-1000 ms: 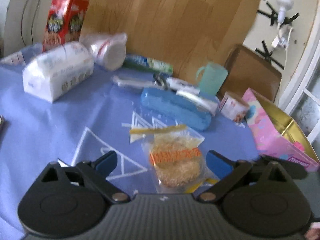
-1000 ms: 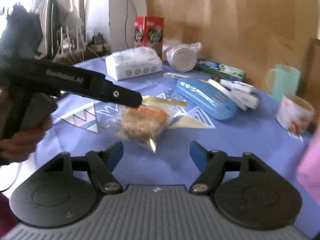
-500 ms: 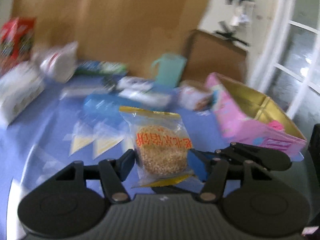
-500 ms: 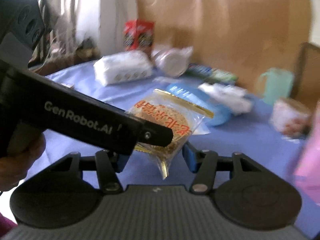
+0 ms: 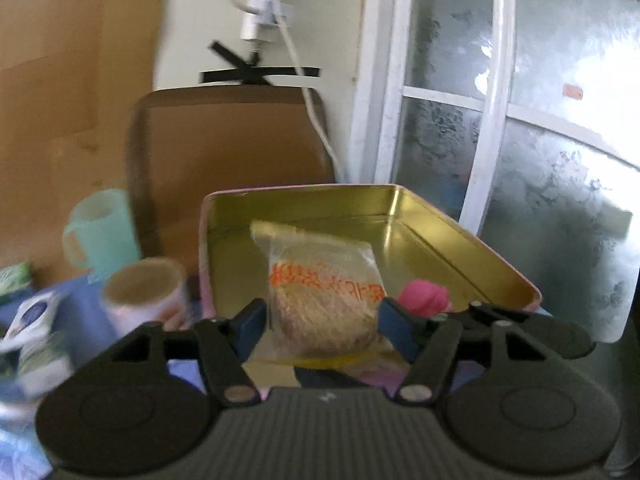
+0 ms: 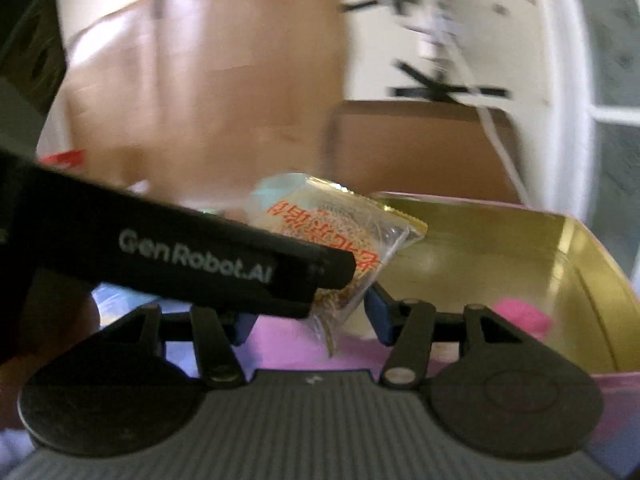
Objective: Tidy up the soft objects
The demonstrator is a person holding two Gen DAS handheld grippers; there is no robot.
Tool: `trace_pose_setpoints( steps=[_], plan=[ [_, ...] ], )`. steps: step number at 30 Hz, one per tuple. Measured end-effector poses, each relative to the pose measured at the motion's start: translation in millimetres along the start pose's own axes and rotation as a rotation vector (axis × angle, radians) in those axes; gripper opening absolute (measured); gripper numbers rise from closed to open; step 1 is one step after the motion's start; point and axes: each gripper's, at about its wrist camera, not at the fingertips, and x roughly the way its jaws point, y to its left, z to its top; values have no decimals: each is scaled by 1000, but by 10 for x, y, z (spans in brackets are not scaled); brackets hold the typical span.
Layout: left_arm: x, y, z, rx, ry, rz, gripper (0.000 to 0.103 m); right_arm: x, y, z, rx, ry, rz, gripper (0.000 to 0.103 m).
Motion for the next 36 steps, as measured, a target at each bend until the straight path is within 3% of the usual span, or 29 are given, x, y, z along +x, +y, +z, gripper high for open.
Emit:
trace_pose_setpoints(
  steps=[4,9,13,20,27,31,36],
  plan=[
    [125,-158,-3,49,-16,71,73,159,-262,-38,65,4,-144,60],
    [-255,2,-224,28,-62,72,79,83,-315,-136,99,-15,-150,61],
    [-635,351,-448,-71,-73,109,81,57,-133,-113,57,-52,-126,60],
    [-1098,1139,-1020,-240,9,304,81,62,400,-24,-62,-79,28,60],
    [-1452,1781,-1449,-354,32,531,82,376,979,-82,-127,70,233,60],
    [-1551,1997,-1541,-478,-13,513,82,619,1294,44,-161,92,285,60],
    [-1587,2037,-1555,-497,-45,495,83,997,1681,204,-241,96,323,59]
  ],
)
